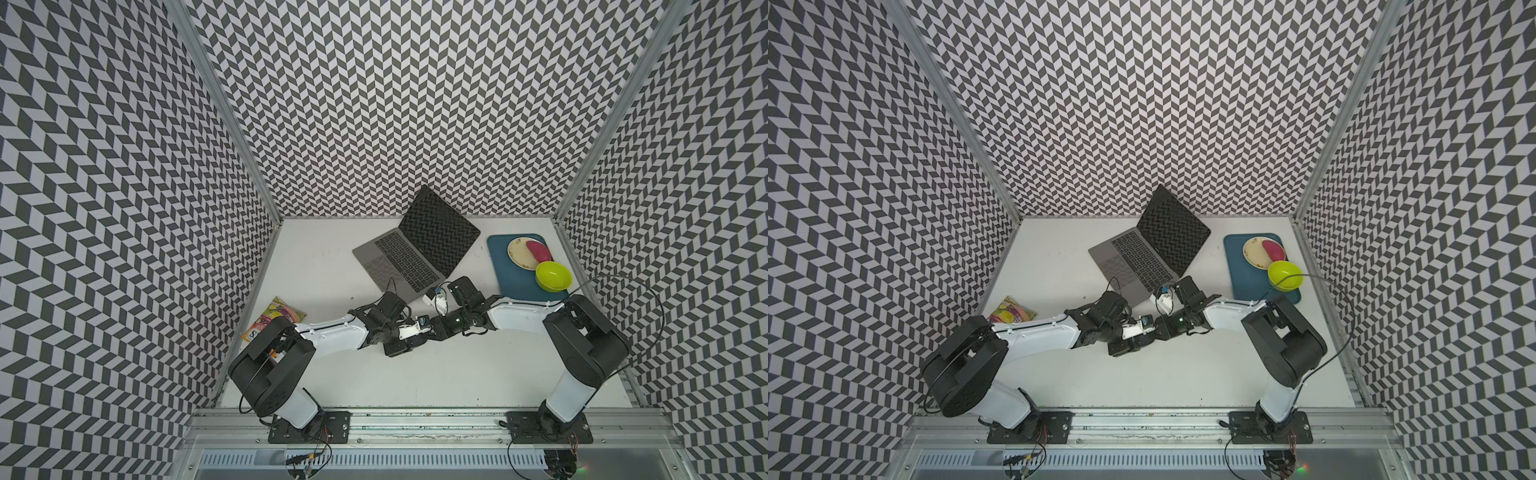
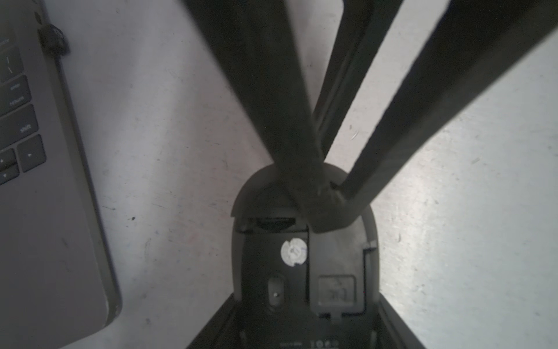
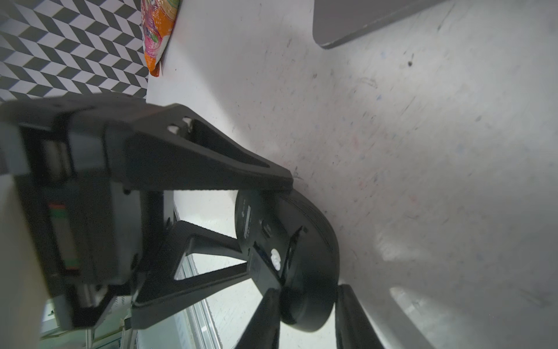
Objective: Insert the wireless mouse receiver into the laptop
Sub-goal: Close the lid on the mouse.
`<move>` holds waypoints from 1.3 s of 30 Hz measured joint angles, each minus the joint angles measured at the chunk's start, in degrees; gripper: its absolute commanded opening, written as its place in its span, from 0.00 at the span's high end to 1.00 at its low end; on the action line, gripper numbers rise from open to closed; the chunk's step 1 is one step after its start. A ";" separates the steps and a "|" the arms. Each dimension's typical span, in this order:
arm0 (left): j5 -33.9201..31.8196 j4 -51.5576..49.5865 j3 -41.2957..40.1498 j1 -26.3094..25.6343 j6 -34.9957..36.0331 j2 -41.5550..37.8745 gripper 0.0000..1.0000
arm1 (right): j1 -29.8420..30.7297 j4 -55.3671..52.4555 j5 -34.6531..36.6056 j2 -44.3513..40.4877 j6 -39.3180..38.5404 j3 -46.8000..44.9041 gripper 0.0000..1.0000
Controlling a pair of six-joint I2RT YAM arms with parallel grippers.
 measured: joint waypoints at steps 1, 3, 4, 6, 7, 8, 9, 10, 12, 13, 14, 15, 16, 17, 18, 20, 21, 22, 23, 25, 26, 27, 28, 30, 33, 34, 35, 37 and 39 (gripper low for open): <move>0.09 0.04 0.00 0.00 -0.04 0.00 0.45 | 0.00 0.35 -0.11 0.00 0.17 -0.28 0.64; 0.28 0.11 0.00 -0.02 -0.09 0.02 0.45 | 0.11 0.94 -0.50 0.00 0.63 -0.83 0.62; 0.39 0.15 0.00 -0.04 -0.09 0.04 0.44 | 0.22 1.29 -0.66 0.00 0.83 -1.11 0.61; 0.57 0.22 0.00 -0.02 -0.11 0.09 0.44 | 0.42 2.01 -0.92 0.00 1.33 -1.57 0.58; 0.61 0.26 0.00 -0.02 -0.11 0.11 0.44 | 0.48 2.32 -1.03 -0.02 1.57 -1.79 0.57; 0.66 0.26 0.00 -0.02 -0.13 0.13 0.44 | 0.50 2.58 -1.07 -0.04 1.79 -2.01 0.55; 0.68 0.28 0.00 -0.02 -0.13 0.13 0.44 | 0.48 2.86 -0.98 -0.15 2.14 -2.32 0.52; 0.76 0.31 0.00 -0.02 -0.13 0.15 0.44 | 0.48 3.04 -0.81 -0.46 2.49 -2.71 0.50; 0.81 0.37 0.00 0.02 -0.13 0.20 0.44 | 0.22 3.34 -0.22 -1.99 3.15 -3.80 0.47; 0.83 0.48 0.00 0.02 -0.15 0.22 0.44 | -0.11 3.43 0.20 -3.15 3.52 -4.50 0.46; 0.81 0.57 0.00 0.02 -0.13 0.24 0.44 | -0.52 3.52 0.59 -4.68 3.87 -5.25 0.46; 0.81 0.68 0.00 0.02 -0.13 0.31 0.44 | -0.92 3.61 1.11 -6.23 4.26 -5.97 0.45; 0.81 0.76 0.00 0.02 -0.13 0.33 0.44 | -1.38 3.80 1.60 -8.11 4.63 -6.78 0.45; 0.81 0.76 0.00 0.02 -0.15 0.33 0.44 | -1.86 4.02 2.12 -9.79 4.96 -7.52 0.46; 0.81 0.79 0.00 0.02 -0.13 0.33 0.44 | -2.47 4.20 2.62 -11.47 5.18 -8.24 0.48; 0.83 0.81 0.00 0.02 -0.13 0.35 0.44 | -3.17 4.39 3.06 -13.60 5.46 -9.05 0.55; 0.83 0.81 0.00 0.02 -0.13 0.35 0.44 | -3.50 4.70 2.99 -14.01 5.79 -9.16 0.59; 0.83 0.83 0.00 0.02 -0.13 0.37 0.44 | -3.54 4.98 2.78 -14.03 6.16 -9.18 0.60; 0.85 0.87 0.00 0.02 -0.13 0.39 0.44 | -3.48 5.20 2.34 -13.97 6.23 -9.25 0.62; 0.90 0.96 0.00 0.02 -0.13 0.44 0.44 | -3.13 5.46 1.49 -13.84 6.54 -9.31 0.65; 0.94 1.01 0.00 0.02 -0.13 0.44 0.44 | -2.93 5.79 1.11 -13.64 6.58 -9.31 0.66; 0.98 1.03 0.00 0.02 -0.13 0.46 0.45 | -2.69 6.29 0.70 -13.31 6.64 -9.31 0.67; 1.01 1.03 0.00 0.02 -0.13 0.46 0.45 | -2.56 6.67 0.31 -12.94 6.75 -9.31 0.67; 1.05 1.07 0.00 0.02 -0.13 0.52 0.45 | -2.27 7.26 -0.37 -12.09 6.84 -9.29 0.67; 1.18 1.16 0.00 0.02 -0.13 0.57 0.45 | -2.14 7.93 -0.94 -10.88 6.91 -9.25 0.67; 1.22 1.22 0.00 0.02 -0.13 0.61 0.45 | -2.14 8.02 -1.11 -10.49 6.91 -9.18 0.67; 1.27 1.29 0.00 0.02 -0.13 0.66 0.45 | -2.12 8.20 -1.31 -10.10 6.91 -9.14 0.67; 1.42 1.40 0.00 0.02 -0.13 0.70 0.45 | -1.99 8.39 -1.60 -9.35 6.91 -8.94 0.67; 1.46 1.51 0.00 0.02 -0.13 0.74 0.45 | -1.73 8.63 -1.81 -8.76 6.91 -8.81 0.67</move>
